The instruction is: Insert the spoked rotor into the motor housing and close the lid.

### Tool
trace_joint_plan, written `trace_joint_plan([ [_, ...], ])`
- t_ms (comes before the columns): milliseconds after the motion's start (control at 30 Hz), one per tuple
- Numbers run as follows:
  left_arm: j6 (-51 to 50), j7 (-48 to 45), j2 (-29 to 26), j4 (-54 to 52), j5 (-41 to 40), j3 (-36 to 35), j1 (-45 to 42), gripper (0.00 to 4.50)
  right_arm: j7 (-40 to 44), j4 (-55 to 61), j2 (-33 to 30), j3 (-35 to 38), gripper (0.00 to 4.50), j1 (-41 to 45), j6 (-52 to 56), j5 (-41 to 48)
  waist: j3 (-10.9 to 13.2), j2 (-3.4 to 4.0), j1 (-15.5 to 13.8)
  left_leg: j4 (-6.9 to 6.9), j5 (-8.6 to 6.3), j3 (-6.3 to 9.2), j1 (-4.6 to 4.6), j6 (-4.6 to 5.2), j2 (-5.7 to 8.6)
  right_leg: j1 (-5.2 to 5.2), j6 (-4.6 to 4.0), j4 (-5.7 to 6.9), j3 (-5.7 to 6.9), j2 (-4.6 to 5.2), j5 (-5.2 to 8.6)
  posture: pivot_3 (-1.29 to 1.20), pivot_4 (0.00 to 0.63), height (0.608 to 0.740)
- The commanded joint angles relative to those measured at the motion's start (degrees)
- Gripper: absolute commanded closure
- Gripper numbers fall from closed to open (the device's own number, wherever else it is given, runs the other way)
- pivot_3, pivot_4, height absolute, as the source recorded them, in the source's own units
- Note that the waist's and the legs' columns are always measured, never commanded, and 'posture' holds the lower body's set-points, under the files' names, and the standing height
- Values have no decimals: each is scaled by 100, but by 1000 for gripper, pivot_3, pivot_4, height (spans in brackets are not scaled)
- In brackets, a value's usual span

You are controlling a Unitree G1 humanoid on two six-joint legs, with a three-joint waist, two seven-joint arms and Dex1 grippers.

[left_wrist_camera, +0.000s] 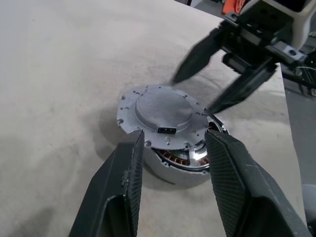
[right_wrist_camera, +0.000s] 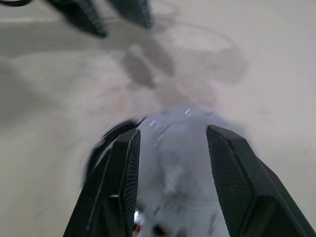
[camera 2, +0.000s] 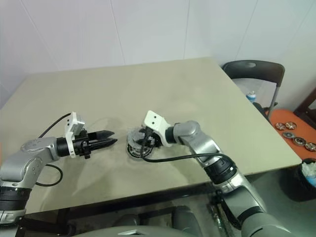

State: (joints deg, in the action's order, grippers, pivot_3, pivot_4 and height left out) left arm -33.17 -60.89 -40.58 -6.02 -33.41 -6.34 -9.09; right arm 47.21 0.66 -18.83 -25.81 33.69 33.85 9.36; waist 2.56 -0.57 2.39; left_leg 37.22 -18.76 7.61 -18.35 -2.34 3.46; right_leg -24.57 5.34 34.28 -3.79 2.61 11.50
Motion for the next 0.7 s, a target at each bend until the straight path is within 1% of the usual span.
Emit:
trace_joint_plan([
  [33, 33, 38, -63, -218, -141, -270, -2, 2409, -22, 62, 118, 165, 2303, 110, -116, 16, 0, 0, -4, -1, 0, 2, -1, 0, 0, -1, 0, -1, 0, 2, 0, 0, 0, 740],
  [100, 9, 114, -39, -315, -167, -320, 68, 2409, -41, -68, 170, 252, 2303, 85, -244, 26, -1, -1, -7, -2, 0, 5, -2, 0, 1, -1, 0, -4, 0, 5, 0, 0, 0, 740],
  [200, -7, 182, -24, -435, -203, -355, 168, 2409, -6, -170, 266, 463, 1786, 124, -343, 177, 0, -1, -5, -1, 0, 6, -2, 0, 3, -1, 0, -5, -2, 7, 0, 0, 0, 740],
  [300, 7, 214, -33, -436, -221, -381, 186, 2409, 30, -328, 296, 581, 816, 227, -396, 174, 0, -1, -5, -1, 0, 5, -1, 0, 2, -1, 0, -2, -1, 4, 0, 0, 0, 740],
  [367, 5, 226, -40, -417, -235, -397, 162, 2409, 65, -372, 275, 519, 61, 271, -273, 106, -1, 0, -2, 0, 0, 3, 1, 0, 2, -1, 0, 2, -1, 3, 0, 0, 0, 740],
  [500, 8, 225, -58, -371, -229, -383, 99, 2409, 332, -416, 186, 212, 61, 206, -173, -9, 0, -1, 4, -1, 0, 1, 1, 0, 2, -1, 0, 3, -1, 1, 0, 0, 0, 740],
  [633, 7, 229, -56, -340, -212, -363, 37, 2409, 230, -682, 369, 283, 61, 226, -145, -1, -1, -1, 6, -1, 0, 1, 1, 0, 2, -1, 0, 2, -1, 2, 0, 0, 0, 740],
  [700, 10, 240, -48, -349, -203, -353, 26, 2409, 175, -807, 421, 334, 61, 246, -325, -49, -1, -1, 5, 0, 0, 1, 1, 0, 2, -1, 0, 3, -1, 2, 0, 0, 0, 740],
])
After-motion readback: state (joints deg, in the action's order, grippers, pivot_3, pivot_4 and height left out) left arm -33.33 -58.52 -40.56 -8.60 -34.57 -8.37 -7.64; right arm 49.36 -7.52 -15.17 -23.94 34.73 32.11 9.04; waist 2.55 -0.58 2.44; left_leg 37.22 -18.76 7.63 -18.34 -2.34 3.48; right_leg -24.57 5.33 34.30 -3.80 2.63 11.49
